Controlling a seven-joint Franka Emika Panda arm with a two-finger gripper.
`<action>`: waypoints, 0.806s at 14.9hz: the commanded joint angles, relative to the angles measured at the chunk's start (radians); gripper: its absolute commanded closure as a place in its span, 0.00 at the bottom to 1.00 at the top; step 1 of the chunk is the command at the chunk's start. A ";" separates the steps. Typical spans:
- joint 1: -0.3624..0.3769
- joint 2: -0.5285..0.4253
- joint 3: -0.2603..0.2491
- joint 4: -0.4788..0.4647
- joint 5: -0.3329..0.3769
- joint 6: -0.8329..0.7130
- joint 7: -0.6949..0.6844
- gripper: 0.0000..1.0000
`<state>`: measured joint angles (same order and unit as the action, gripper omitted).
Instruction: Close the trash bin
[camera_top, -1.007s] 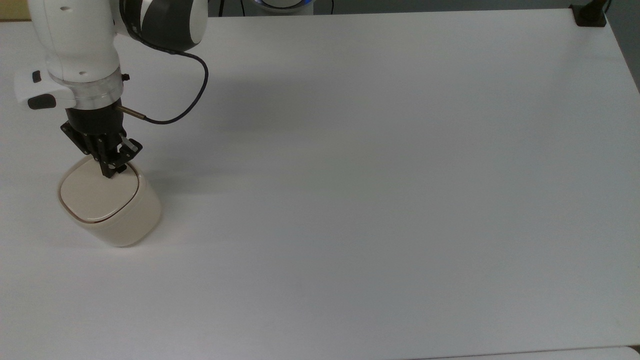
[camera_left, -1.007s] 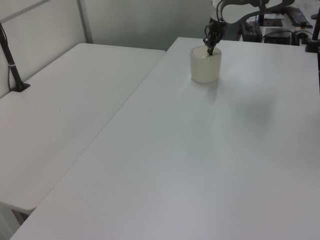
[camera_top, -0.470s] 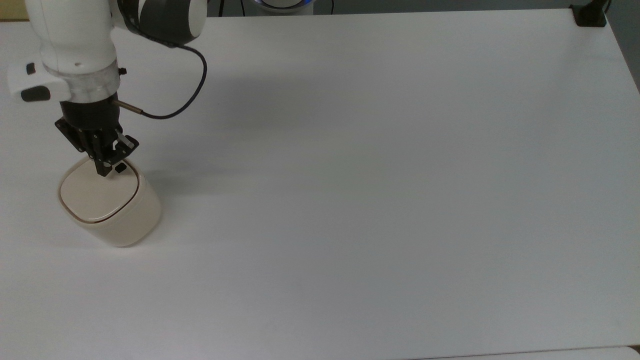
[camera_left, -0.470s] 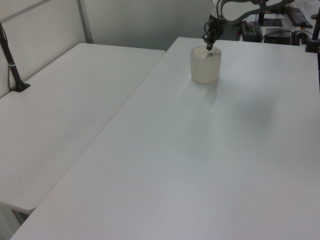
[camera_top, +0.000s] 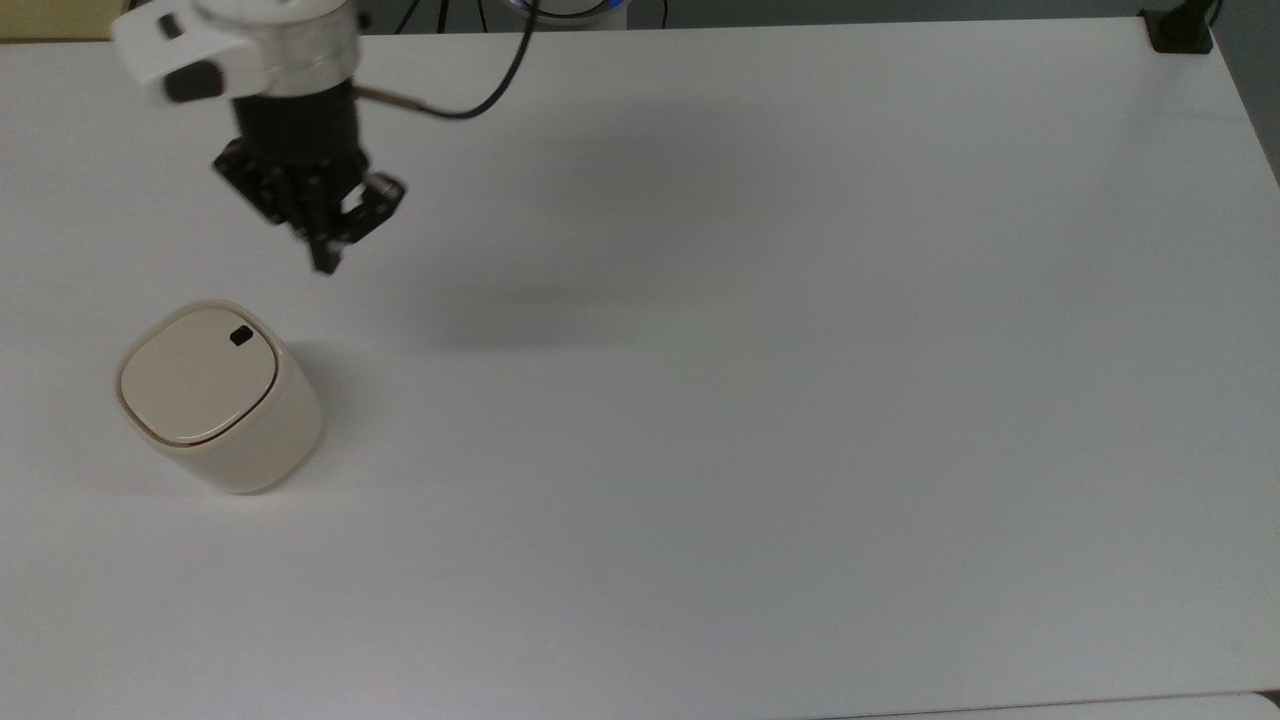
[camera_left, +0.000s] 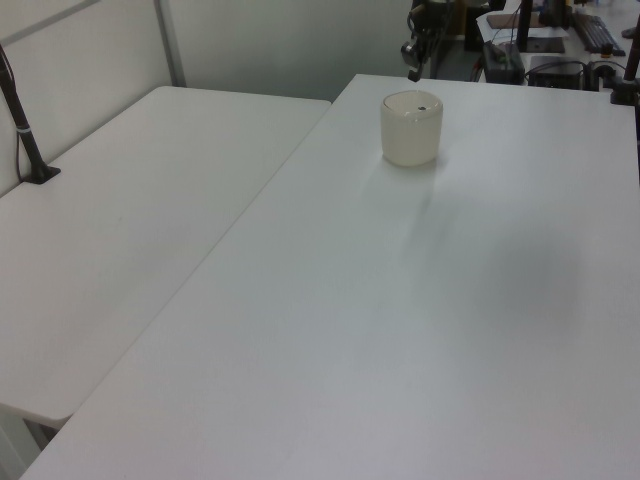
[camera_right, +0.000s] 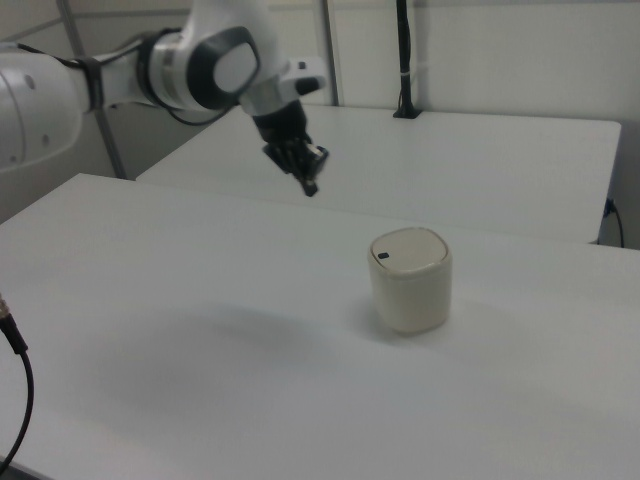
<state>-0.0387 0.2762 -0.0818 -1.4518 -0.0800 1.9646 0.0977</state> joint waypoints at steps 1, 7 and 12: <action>0.095 -0.090 -0.010 -0.039 -0.014 -0.209 -0.045 0.97; 0.169 -0.189 -0.009 -0.087 -0.006 -0.355 -0.102 0.91; 0.168 -0.183 -0.012 -0.082 0.005 -0.382 -0.162 0.42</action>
<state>0.1226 0.1162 -0.0800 -1.5017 -0.0802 1.5881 -0.0281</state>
